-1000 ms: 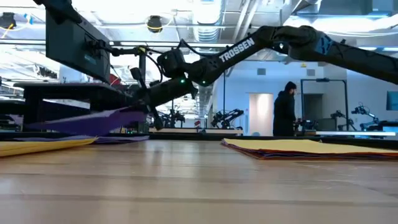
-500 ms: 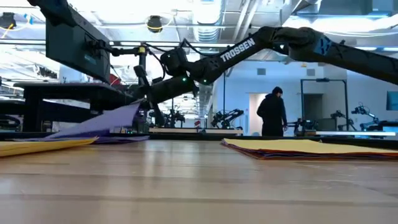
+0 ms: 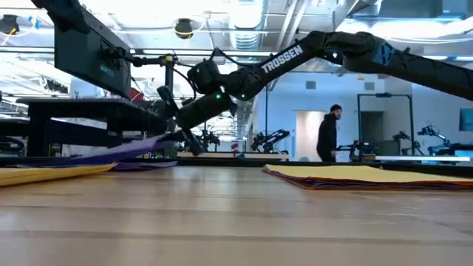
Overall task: Organize paper
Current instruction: Stack the purple paper on top of the other purple paper
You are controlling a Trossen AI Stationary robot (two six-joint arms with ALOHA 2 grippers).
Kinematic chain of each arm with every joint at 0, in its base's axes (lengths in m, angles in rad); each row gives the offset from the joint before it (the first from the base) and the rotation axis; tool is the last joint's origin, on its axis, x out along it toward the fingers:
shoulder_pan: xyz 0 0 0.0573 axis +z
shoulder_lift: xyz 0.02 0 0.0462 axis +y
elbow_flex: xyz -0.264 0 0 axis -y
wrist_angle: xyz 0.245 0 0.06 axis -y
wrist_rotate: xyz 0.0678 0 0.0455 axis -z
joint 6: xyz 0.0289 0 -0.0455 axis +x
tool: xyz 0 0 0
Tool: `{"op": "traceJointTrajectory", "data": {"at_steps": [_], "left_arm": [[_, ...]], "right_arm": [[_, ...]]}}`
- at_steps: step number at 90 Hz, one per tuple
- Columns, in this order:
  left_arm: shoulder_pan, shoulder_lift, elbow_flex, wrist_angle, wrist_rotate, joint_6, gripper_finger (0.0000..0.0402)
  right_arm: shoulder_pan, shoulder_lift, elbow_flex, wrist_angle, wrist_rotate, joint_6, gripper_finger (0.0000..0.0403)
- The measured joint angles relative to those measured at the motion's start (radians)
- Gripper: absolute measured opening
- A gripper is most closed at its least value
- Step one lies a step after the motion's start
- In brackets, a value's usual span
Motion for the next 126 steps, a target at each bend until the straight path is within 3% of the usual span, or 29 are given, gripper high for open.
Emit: {"op": "traceJointTrajectory", "data": {"at_steps": [22, 37, 54, 101, 126], "left_arm": [[0.0, 0.0, 0.0, -0.013, -0.003, 0.003, 0.0], [0.0, 0.0, 0.0, -0.013, -0.006, 0.015, 0.0], [0.0, 0.0, 0.0, -0.013, -0.006, 0.016, 0.0], [0.0, 0.0, 0.0, -0.012, -0.014, 0.048, 0.0], [0.0, 0.0, -0.001, -0.02, -0.023, 0.046, 0.0]], "right_arm": [[0.0, 0.0, 0.009, 0.083, 0.016, 0.073, 0.0091], [0.0, -0.006, 0.036, -0.104, -0.017, 0.045, 0.0091], [-0.005, -0.008, 0.044, -0.082, 0.005, 0.047, 0.0091], [-0.027, -0.01, 0.042, -0.186, -0.077, 0.044, 0.009], [-0.025, -0.013, 0.042, -0.128, -0.092, 0.05, 0.009]]}}
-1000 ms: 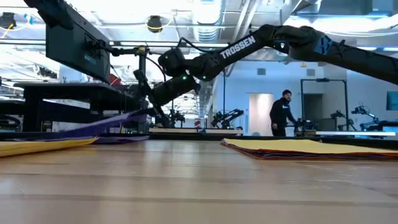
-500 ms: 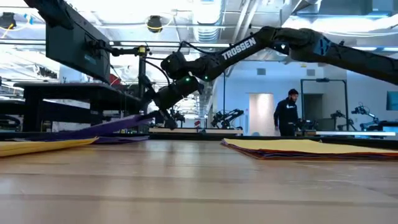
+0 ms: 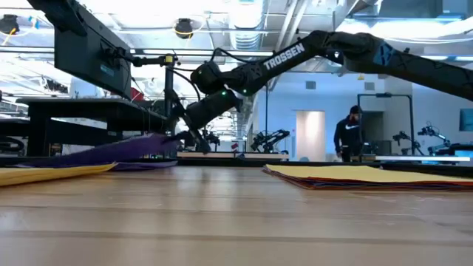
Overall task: Organize paper
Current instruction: Stack the purple paper on top of the other purple paper
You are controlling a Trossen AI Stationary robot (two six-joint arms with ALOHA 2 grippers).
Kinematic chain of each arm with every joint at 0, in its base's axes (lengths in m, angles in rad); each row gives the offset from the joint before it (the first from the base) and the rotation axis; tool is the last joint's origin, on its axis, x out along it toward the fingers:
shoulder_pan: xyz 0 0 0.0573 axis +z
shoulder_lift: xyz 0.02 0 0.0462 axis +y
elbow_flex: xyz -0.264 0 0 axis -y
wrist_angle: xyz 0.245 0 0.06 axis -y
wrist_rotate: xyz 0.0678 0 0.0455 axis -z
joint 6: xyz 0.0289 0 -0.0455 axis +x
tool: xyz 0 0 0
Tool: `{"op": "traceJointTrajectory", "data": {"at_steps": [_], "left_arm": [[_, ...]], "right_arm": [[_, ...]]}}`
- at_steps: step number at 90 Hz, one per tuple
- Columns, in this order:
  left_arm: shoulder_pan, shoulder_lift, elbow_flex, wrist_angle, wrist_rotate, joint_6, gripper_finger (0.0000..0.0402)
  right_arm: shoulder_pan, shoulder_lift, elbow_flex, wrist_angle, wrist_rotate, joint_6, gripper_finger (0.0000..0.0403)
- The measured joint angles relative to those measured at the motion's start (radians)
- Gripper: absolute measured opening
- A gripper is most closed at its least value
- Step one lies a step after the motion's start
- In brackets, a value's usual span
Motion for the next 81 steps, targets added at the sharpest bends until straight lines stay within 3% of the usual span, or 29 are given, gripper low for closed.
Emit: {"op": "traceJointTrajectory", "data": {"at_steps": [23, 47, 64, 81], "left_arm": [[0.0, 0.0, 0.0, 0.001, -0.005, 0.0, 0.0], [0.0, 0.0, 0.0, -0.009, -0.005, 0.012, 0.0], [0.0, 0.0, 0.0, -0.011, -0.004, 0.004, 0.0], [0.0, 0.0, 0.0, -0.038, -0.004, 0.003, 0.0]], "right_arm": [[0.001, -0.012, 0.042, 0.079, -0.008, -0.174, 0.009], [0.005, -0.015, 0.039, -0.201, -0.004, -0.16, 0.009], [0.013, -0.017, 0.04, -0.213, -0.017, -0.169, 0.009], [0.011, -0.053, 0.04, -0.265, -0.015, -0.3, 0.009]]}}
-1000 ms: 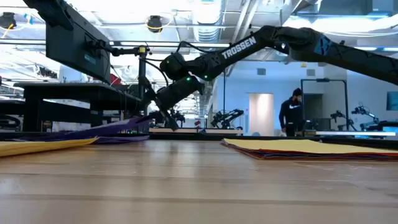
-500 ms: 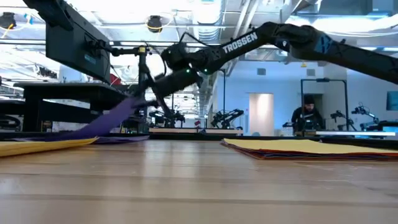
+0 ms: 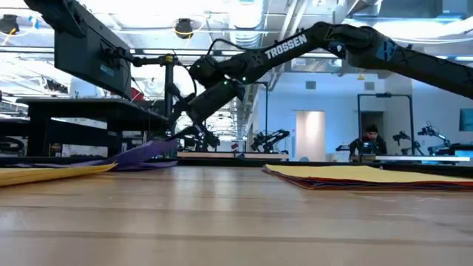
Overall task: Organize paper
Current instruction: Stack the purple paper on top of the other purple paper
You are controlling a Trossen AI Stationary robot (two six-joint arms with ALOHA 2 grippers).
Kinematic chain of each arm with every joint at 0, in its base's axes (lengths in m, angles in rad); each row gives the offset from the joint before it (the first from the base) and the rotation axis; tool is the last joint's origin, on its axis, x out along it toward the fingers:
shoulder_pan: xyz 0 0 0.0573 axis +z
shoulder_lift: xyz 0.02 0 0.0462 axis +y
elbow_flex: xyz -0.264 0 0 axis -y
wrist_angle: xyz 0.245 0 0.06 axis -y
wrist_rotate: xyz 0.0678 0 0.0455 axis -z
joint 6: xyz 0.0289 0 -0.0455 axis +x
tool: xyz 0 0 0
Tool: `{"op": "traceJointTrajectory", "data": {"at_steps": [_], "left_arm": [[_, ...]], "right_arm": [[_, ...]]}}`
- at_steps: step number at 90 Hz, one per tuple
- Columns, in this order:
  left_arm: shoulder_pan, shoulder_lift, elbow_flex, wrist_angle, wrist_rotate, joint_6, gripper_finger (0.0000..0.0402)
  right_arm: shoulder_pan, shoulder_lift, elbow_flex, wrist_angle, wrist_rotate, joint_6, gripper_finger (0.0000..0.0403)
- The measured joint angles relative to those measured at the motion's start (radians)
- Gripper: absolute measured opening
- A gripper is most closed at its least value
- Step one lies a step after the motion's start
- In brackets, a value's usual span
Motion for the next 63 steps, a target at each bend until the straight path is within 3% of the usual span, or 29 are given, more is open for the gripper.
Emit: {"op": "traceJointTrajectory", "data": {"at_steps": [29, 57, 63], "left_arm": [[0.0, 0.0, 0.0, -0.023, 0.0, 0.0, 0.0], [0.0, 0.0, 0.0, -0.025, 0.0, 0.0, 0.0], [0.0, 0.0, 0.0, -0.029, 0.0, 0.0, 0.0]], "right_arm": [[0.001, -0.09, 0.001, -0.192, 0.011, -0.372, 0.009], [0.066, -0.088, -0.023, -0.365, 0.018, -0.572, 0.0087], [0.089, -0.087, -0.044, -0.387, 0.063, -0.618, 0.0074]]}}
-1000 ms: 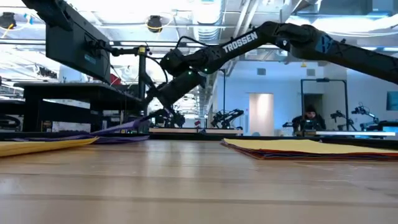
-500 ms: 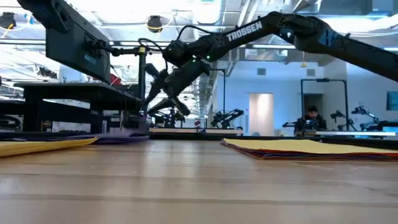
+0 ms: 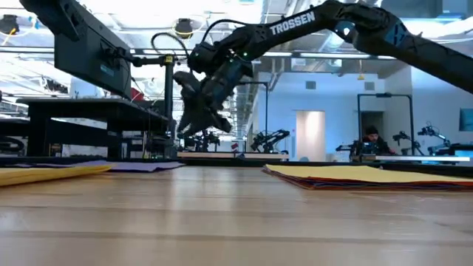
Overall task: Organize paper
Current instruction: Stack the purple paper on top of the other purple paper
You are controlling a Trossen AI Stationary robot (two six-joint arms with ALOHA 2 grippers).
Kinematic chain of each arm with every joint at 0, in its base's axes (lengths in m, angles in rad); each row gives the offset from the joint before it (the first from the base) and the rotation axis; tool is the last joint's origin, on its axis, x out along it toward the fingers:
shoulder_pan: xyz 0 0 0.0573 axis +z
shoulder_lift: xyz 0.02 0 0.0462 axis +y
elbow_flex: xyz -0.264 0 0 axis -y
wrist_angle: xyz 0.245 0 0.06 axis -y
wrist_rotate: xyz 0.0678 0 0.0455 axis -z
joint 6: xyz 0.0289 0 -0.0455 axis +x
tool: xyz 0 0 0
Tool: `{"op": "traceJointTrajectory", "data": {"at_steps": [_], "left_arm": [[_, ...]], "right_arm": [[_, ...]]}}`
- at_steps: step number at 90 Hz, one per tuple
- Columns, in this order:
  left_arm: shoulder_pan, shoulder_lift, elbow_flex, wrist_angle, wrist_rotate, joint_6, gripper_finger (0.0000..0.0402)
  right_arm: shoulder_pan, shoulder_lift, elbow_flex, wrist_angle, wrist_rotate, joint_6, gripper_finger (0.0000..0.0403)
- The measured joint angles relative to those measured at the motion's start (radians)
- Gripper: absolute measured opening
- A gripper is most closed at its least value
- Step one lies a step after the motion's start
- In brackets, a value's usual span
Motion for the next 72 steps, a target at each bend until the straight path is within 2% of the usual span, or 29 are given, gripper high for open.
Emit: {"op": "traceJointTrajectory", "data": {"at_steps": [9, 17, 25, 34, 72], "left_arm": [[0.0, 0.0, 0.0, -0.004, 0.0, 0.0, 0.0], [0.0, 0.0, 0.0, -0.004, 0.0, 0.0, 0.0], [0.0, 0.0, 0.0, -0.004, 0.0, 0.0, 0.0], [0.0, 0.0, 0.0, -0.004, 0.0, 0.0, 0.0], [0.0, 0.0, 0.0, -0.009, 0.0, -0.008, 0.0]], "right_arm": [[0.043, 0.001, -0.039, 0.016, 0.13, -0.031, 0.0036], [0.069, 0.002, -0.068, 0.075, 0.144, -0.03, 0.0007], [0.081, 0.001, -0.112, 0.161, 0.187, -0.028, 0.0006], [0.084, 0.003, -0.133, 0.165, 0.219, -0.027, 0.0001], [0.119, 0.0, -0.265, 0.386, 0.244, -0.078, 0.0]]}}
